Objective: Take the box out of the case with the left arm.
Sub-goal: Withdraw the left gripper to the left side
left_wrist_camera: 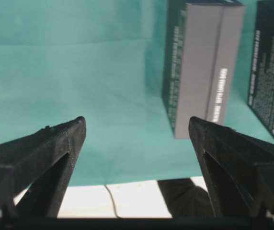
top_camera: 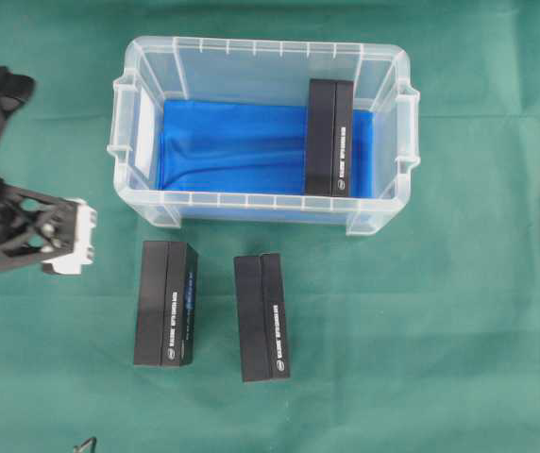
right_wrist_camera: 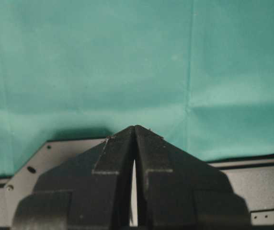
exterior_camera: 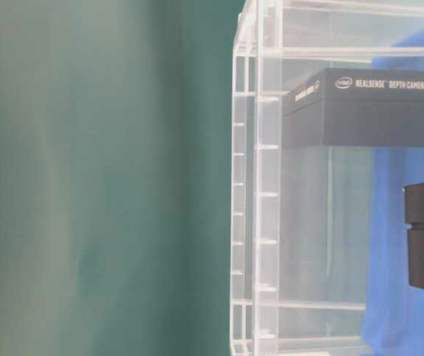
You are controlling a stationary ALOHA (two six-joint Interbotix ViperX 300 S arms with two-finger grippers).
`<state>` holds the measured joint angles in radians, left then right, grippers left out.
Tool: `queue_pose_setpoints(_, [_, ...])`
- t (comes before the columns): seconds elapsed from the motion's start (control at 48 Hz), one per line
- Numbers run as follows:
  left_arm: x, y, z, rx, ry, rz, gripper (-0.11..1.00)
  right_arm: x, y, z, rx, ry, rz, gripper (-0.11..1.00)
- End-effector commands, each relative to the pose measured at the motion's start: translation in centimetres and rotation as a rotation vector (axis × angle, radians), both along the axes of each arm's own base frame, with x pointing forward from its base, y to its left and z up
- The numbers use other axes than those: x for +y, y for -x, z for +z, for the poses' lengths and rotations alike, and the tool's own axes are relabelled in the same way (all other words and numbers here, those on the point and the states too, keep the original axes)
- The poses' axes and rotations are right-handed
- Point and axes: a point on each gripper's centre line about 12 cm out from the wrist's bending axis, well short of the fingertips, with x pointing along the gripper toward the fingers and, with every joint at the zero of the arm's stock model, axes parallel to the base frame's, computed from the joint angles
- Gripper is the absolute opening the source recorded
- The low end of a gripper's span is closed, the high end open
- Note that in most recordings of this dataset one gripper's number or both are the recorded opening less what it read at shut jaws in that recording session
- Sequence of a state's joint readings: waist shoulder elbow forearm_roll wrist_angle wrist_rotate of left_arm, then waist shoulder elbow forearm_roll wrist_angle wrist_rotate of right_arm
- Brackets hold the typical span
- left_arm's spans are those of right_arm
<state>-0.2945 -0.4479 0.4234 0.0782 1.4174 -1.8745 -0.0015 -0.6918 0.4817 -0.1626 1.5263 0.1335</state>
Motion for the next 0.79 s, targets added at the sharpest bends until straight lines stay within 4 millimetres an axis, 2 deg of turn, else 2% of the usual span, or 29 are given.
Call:
queue_pose_setpoints(0.0, [0.3,1.1,0.7,-0.038,0.009,-0.003,0.88,0.0,-0.1,0.3,-0.014,0.003,0.0,0.01])
queue_pose_setpoints(0.146, [0.5,1.8,0.7,-0.043,0.008,-0.012,0.88,-0.2,-0.1,0.1,-0.003,0.014,-0.002,0.01])
queue_pose_setpoints(0.438, [1.0,1.4,0.6,-0.038,-0.002,-0.028,0.88,-0.2,0.0,-0.2,0.005,0.014,-0.002,0.01])
queue_pose_setpoints(0.771, [5.1,1.7,0.8,-0.04,-0.034,0.011,0.88,-0.2,0.0,-0.2,0.008,0.014,-0.003,0.01])
